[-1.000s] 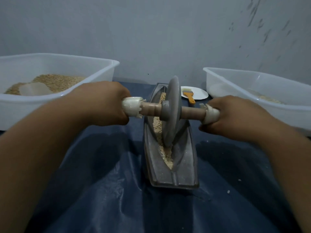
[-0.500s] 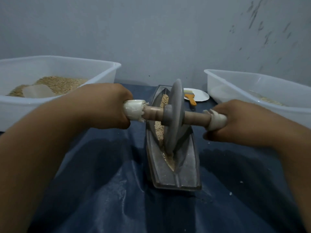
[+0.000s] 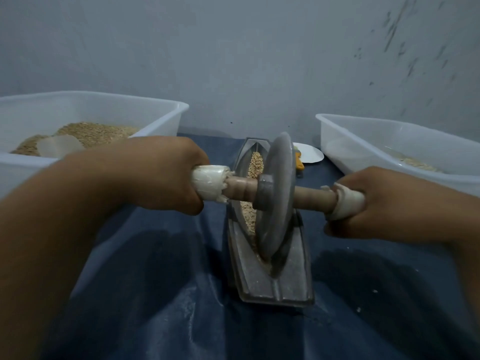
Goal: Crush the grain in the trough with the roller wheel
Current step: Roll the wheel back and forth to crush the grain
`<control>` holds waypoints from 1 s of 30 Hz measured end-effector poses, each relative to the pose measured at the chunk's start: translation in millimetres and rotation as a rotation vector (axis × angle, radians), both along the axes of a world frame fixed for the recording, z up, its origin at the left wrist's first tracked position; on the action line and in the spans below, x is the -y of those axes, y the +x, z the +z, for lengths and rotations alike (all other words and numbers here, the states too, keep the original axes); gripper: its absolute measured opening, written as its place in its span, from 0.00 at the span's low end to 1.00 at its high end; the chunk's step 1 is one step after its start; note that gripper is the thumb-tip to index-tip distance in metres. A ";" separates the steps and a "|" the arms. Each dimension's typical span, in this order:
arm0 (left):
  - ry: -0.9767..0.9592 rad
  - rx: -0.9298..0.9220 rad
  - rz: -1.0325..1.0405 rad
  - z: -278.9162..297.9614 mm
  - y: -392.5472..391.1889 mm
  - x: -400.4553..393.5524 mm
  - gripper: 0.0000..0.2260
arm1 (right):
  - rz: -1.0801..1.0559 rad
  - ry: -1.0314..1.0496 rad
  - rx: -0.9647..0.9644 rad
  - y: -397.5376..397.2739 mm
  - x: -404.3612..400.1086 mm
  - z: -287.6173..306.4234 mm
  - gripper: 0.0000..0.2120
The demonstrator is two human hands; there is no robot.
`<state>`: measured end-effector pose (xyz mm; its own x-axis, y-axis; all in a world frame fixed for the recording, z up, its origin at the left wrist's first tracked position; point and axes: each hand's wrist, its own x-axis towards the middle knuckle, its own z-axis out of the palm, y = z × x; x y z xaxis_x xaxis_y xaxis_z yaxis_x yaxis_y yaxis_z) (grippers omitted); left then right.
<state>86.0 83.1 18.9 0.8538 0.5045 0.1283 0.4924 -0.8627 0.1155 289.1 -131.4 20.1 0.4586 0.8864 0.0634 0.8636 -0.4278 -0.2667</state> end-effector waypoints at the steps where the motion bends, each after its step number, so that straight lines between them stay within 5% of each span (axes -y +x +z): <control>1: 0.013 0.011 -0.004 0.1 0.4 0.4 0.12 | 0.006 -0.008 -0.058 -0.2 1.6 0.6 0.13; 8: 0.128 0.153 0.055 -14.0 17.4 -0.4 0.07 | -0.132 0.185 0.260 6.1 -24.4 -18.0 0.11; 15: 0.099 0.043 -0.004 1.1 -2.5 6.8 0.14 | -0.007 -0.045 -0.084 2.8 9.1 -0.2 0.21; 21: 0.067 0.110 0.071 -12.7 17.1 -0.6 0.08 | -0.121 0.182 0.279 4.1 -22.1 -15.9 0.12; 27: 0.021 -0.003 -0.029 4.7 -6.1 6.5 0.13 | 0.012 -0.006 -0.080 4.9 9.5 0.5 0.19; 30: 0.101 0.061 0.008 -1.8 2.4 4.7 0.10 | -0.029 0.048 -0.057 10.0 1.2 -6.8 0.17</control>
